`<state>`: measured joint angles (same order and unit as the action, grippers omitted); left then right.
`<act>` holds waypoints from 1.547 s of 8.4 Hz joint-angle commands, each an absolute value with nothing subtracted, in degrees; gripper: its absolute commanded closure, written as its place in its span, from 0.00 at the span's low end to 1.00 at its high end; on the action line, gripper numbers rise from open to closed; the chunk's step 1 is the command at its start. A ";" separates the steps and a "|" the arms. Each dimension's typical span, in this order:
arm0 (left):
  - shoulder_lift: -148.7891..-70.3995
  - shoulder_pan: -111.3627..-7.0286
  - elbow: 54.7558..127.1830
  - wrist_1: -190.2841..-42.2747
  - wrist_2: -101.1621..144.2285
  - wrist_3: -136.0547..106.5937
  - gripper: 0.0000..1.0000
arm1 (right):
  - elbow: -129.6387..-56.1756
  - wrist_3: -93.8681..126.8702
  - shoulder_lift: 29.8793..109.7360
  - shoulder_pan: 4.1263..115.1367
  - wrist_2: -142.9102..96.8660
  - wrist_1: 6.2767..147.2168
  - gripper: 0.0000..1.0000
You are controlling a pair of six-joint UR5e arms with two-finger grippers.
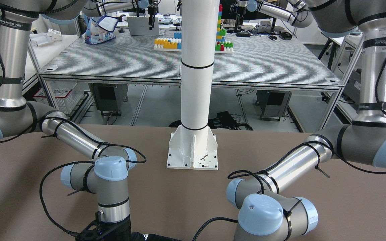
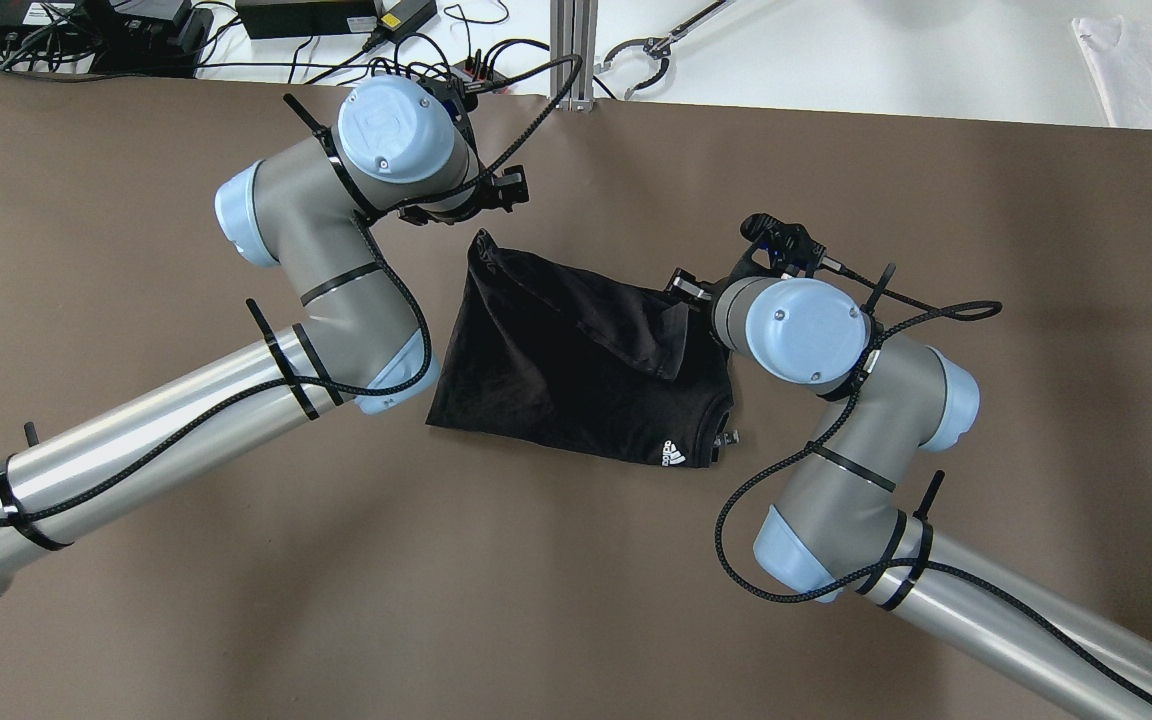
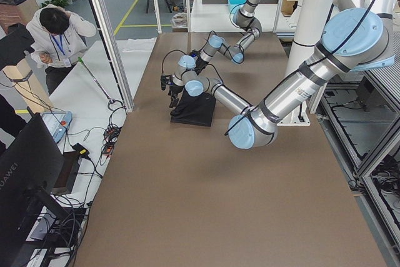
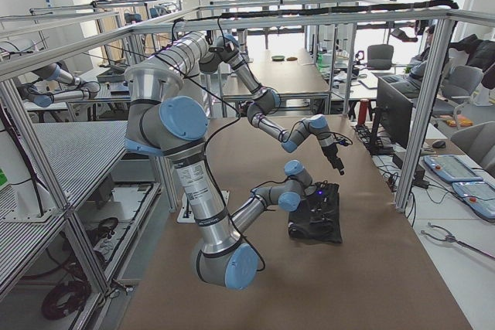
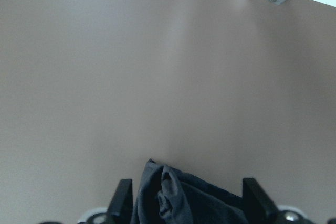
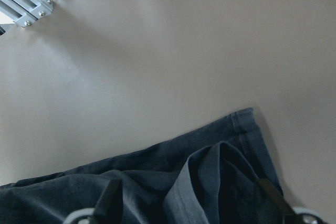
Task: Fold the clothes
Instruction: 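Lay the folded edge down on the far side with both grippers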
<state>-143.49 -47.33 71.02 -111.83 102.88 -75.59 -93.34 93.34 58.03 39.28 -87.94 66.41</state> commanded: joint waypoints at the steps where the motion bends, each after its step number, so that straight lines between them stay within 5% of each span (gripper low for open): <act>1: -143.00 -47.81 71.46 -111.97 103.71 -75.50 0.00 | -93.78 103.33 57.83 35.10 -87.37 66.53 0.24; 2: -143.00 -47.90 71.46 -111.89 103.71 -75.50 0.00 | -93.52 104.06 57.83 32.72 -84.58 66.53 0.33; 8: -142.21 -47.90 71.46 -111.97 103.62 -75.06 0.00 | -88.60 104.94 57.04 28.74 -78.05 66.53 0.42; 9: -142.12 -47.90 71.46 -111.97 103.62 -75.06 0.00 | -88.51 105.20 56.87 28.74 -78.05 66.53 0.56; 10: -142.12 -47.90 71.46 -111.97 103.54 -75.06 0.00 | -88.51 105.12 56.60 28.83 -78.05 66.45 0.94; 13: -142.12 -47.90 71.46 -111.97 103.54 -74.97 0.00 | -88.33 100.39 56.60 31.62 -78.05 66.45 1.00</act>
